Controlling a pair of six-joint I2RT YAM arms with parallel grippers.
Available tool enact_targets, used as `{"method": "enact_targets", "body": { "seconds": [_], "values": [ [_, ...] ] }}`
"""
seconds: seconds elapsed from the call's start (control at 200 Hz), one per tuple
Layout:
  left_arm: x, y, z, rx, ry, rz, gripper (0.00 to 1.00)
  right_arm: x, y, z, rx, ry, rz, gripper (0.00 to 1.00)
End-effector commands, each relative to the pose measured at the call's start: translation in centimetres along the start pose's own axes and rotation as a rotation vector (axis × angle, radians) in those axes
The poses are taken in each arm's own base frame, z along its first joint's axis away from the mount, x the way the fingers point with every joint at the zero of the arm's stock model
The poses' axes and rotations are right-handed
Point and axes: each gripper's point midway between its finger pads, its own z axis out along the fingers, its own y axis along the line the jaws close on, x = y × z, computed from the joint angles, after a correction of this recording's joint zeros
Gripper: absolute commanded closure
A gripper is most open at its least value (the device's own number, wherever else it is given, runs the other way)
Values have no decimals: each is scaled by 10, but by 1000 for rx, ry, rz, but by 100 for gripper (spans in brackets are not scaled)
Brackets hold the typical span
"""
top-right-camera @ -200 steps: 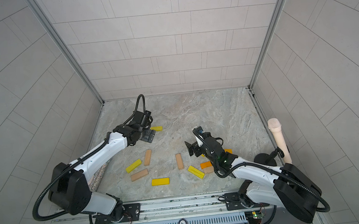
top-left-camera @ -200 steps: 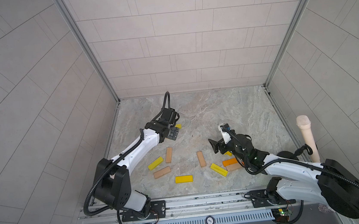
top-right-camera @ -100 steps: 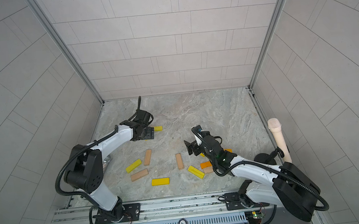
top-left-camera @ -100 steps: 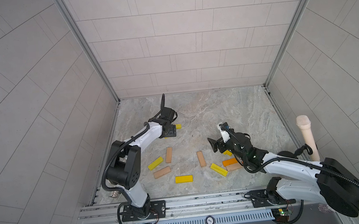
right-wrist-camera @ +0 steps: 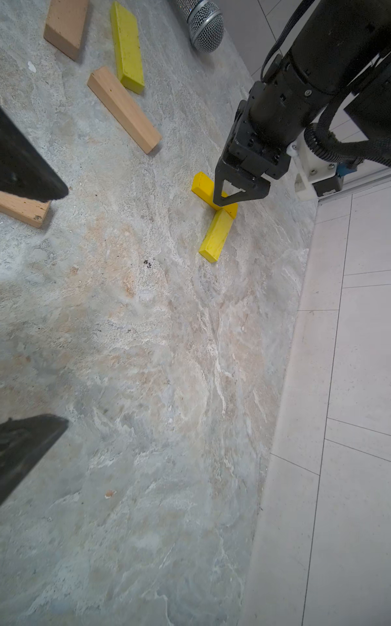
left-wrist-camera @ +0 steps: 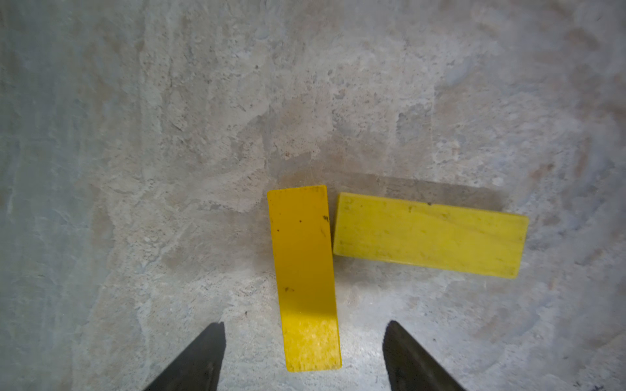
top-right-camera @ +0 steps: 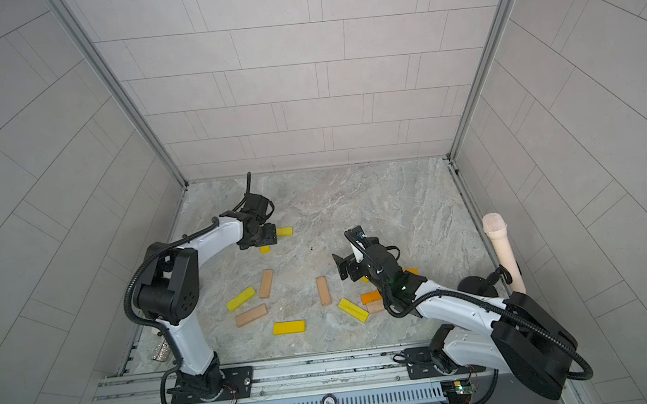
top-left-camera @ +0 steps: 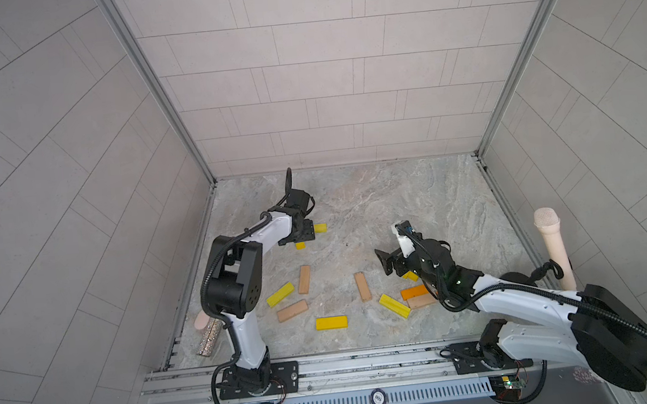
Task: Assemble the number 8 with building blocks
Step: Adjust the building block at the center of the board.
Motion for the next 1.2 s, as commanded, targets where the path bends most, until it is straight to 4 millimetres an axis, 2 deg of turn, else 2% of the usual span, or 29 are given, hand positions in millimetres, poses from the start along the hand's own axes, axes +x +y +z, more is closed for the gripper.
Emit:
{"method": "enact_targets", "body": {
  "seconds": [0.0, 0.315, 0.68, 1.191],
  "values": [
    [-6, 1, 6, 4, 5, 7, 27, -12, -1, -2, 12, -27, 6, 1],
    [3, -2, 19, 21, 53, 64, 41, -11, -2, 0, 18, -21, 5, 1],
    [9, 4, 21, 19, 91, 114, 45, -9, -2, 1, 22, -15, 4, 0],
    [9, -5, 18, 81, 89, 188, 52, -8, -3, 3, 28, -8, 3, 0]
  ]
}}
